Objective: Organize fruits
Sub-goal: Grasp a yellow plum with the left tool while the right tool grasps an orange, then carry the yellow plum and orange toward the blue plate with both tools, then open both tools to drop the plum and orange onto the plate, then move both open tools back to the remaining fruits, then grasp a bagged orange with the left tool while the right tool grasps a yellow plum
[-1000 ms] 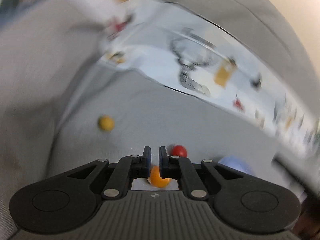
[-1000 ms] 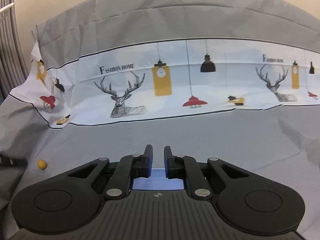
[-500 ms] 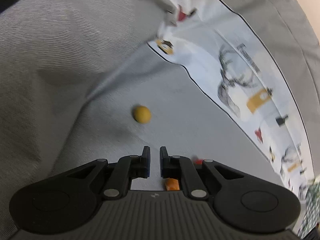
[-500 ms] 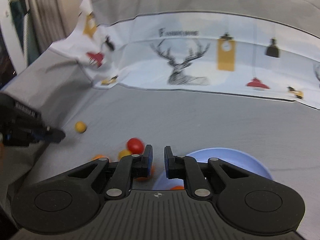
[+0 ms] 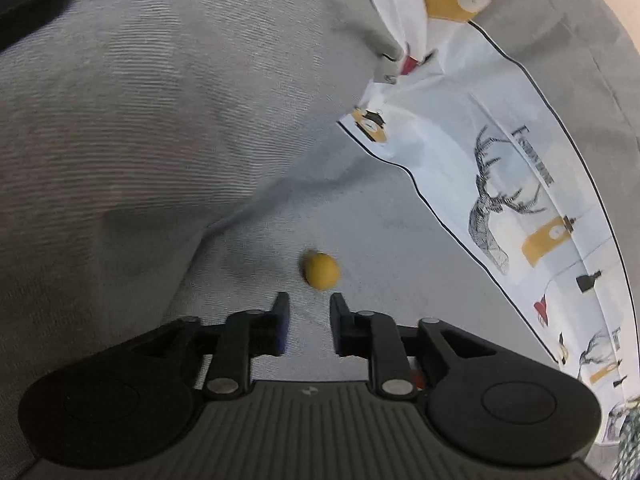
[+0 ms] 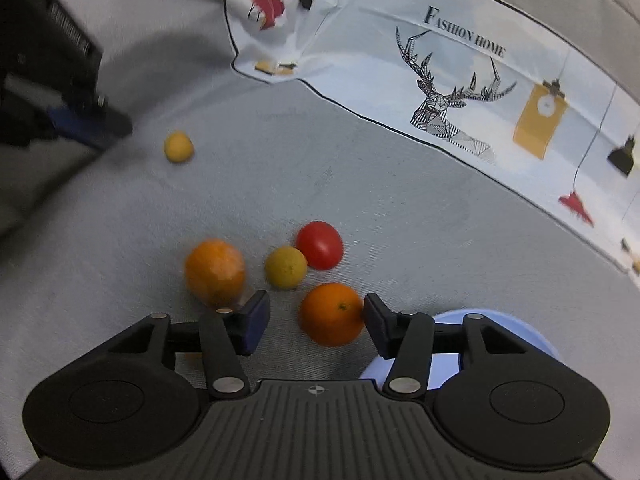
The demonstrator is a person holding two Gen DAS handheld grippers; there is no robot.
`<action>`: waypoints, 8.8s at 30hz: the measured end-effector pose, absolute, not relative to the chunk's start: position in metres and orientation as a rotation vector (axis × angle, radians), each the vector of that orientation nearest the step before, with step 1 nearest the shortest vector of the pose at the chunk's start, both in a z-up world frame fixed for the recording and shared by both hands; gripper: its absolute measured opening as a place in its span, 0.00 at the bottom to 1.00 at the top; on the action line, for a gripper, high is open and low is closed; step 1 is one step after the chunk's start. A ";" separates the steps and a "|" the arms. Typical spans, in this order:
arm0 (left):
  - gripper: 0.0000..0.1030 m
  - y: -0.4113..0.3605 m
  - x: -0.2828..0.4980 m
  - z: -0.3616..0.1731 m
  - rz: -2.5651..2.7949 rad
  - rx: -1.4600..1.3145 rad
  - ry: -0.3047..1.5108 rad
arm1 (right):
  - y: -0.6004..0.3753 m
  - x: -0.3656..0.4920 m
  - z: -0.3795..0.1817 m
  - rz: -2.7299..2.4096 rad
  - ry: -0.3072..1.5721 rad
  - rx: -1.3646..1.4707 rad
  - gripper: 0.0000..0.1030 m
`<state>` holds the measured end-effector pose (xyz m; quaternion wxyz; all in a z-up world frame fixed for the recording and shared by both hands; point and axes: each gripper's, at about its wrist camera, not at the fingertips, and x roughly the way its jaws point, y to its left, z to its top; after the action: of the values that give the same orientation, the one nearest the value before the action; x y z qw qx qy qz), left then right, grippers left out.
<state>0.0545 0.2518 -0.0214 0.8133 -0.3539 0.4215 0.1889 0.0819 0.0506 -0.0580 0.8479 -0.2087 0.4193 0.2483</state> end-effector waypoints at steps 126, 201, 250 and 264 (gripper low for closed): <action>0.26 0.103 0.065 -0.016 0.106 -0.164 0.949 | -0.066 0.048 0.008 0.302 0.789 -0.126 0.31; 0.35 0.023 0.057 -0.016 -0.416 -0.033 1.030 | -0.119 0.061 0.002 0.053 0.865 -0.008 0.41; 0.29 0.195 0.094 -0.018 0.041 -0.438 1.123 | 0.041 0.049 -0.039 0.488 0.943 -0.009 0.27; 0.42 0.168 0.108 -0.047 -0.008 -0.311 1.226 | 0.060 0.044 -0.060 0.494 1.011 -0.106 0.26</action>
<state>0.1080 0.1676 -0.0472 0.8066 -0.1454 0.5729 -0.0037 0.0444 0.0601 -0.0597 0.8444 -0.0501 0.4791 0.2343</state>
